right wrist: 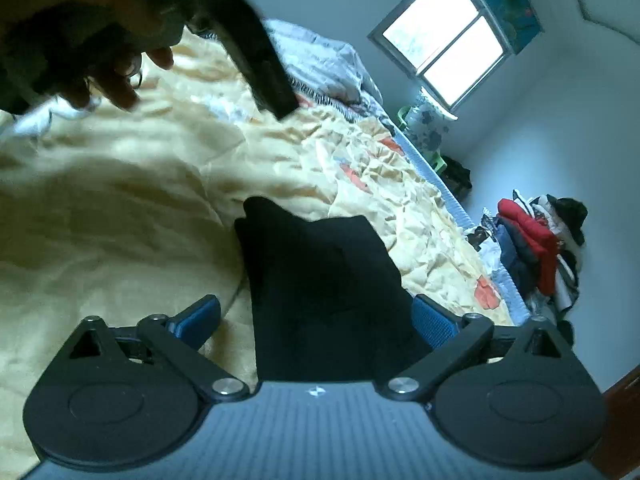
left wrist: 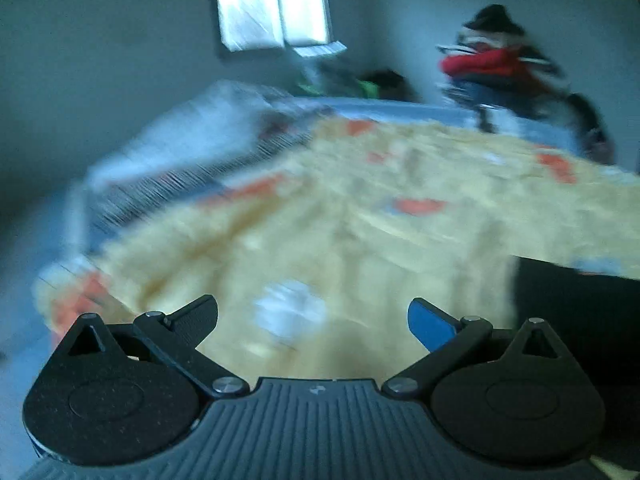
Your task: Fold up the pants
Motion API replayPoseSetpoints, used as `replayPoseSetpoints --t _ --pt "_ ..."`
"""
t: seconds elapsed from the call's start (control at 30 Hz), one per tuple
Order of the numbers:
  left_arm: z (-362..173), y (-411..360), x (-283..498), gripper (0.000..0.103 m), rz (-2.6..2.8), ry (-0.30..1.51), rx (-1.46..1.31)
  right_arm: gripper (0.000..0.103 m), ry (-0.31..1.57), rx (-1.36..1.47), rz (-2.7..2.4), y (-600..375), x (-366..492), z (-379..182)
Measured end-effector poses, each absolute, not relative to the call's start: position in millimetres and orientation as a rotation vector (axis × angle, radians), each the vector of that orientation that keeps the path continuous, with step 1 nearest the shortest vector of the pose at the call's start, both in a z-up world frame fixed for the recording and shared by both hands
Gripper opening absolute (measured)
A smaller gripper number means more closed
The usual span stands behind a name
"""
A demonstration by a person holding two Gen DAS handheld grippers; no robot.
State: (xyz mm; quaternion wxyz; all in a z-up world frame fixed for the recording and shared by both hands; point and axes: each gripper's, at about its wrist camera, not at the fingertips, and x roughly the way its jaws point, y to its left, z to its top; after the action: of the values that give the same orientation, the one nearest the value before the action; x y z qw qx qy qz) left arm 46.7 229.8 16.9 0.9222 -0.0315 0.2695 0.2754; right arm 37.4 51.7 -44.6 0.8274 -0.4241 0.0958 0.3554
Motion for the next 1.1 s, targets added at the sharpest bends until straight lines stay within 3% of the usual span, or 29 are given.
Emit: replayPoseSetpoints --t 0.1,0.13,0.47,0.53,0.63,0.9,1.03,1.1 --pt "12 226 49 0.103 0.459 0.598 -0.165 0.059 0.219 -0.953 0.707 58 42 -55" --pt "12 224 49 0.103 0.419 0.614 -0.201 0.053 0.232 -0.956 0.707 58 40 -56" --pt "-12 225 57 0.102 0.198 0.72 -0.523 0.046 0.146 -1.05 0.688 88 32 -67" --pt "-16 227 62 0.102 0.151 0.732 -0.592 0.026 0.171 -1.033 0.712 90 37 -67" --pt "-22 229 71 0.102 0.102 0.742 -0.667 0.015 0.196 -0.956 0.735 83 41 -61" --pt "-37 227 96 0.102 0.04 0.692 -0.87 0.011 0.294 -0.64 0.782 50 66 -14" --pt "-40 226 111 0.079 -0.021 0.691 -0.915 0.013 0.3 -0.66 0.796 49 62 -18" --pt "-40 222 116 0.08 -0.023 0.706 -0.894 0.021 0.275 -0.733 0.773 56 54 -27"
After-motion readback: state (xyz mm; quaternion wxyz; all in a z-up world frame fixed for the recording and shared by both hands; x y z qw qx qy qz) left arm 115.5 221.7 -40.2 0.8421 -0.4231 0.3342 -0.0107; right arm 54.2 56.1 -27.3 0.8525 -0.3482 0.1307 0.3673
